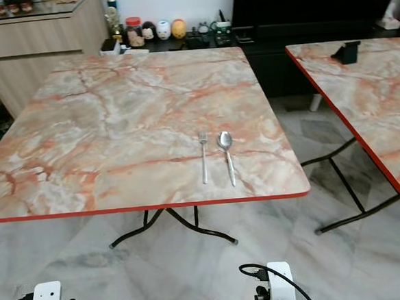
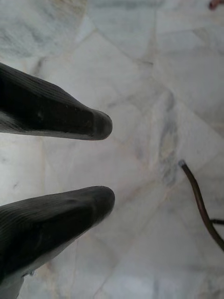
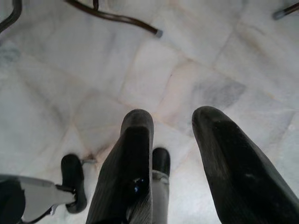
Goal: Setting the table
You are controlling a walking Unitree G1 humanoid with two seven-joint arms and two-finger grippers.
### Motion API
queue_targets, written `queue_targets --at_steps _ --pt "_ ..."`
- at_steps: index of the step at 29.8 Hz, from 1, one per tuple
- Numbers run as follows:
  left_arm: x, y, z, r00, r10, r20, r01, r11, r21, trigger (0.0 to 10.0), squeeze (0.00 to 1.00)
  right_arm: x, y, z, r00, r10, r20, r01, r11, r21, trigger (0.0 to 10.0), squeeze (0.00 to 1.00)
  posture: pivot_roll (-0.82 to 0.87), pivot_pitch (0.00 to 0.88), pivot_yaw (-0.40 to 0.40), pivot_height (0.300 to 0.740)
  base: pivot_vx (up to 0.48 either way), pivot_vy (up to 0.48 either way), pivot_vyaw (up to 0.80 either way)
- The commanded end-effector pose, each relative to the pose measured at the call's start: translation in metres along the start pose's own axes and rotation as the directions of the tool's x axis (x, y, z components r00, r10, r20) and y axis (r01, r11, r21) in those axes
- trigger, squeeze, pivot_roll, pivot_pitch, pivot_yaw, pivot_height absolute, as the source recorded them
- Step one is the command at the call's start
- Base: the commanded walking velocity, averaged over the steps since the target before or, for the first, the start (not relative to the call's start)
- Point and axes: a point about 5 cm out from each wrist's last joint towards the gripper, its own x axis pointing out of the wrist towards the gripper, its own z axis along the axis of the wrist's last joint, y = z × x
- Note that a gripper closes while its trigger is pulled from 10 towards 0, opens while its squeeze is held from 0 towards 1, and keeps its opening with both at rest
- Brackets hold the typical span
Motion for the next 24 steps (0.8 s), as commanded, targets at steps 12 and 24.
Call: queue_targets --at_steps 12,24 --pt "-0.002 -0.003 -0.006 1.000 -0.006 -0.015 0.006 1.000 0.015 10.0 0.00 -0.003 -0.007 0.024 0.977 -0.015 0.212 0.033 0.996 -0.084 10.0 0.00 -0.02 0.000 -0.005 0.724 0.000 0.000 0.00" --pt "-0.005 -0.004 -0.013 1.000 -0.006 -0.026 0.007 1.000 0.024 10.0 0.00 -0.027 -0.028 0.048 0.872 -0.010 0.489 0.081 0.989 -0.125 10.0 0.00 -0.02 0.000 -0.011 0.724 0.000 0.000 0.00"
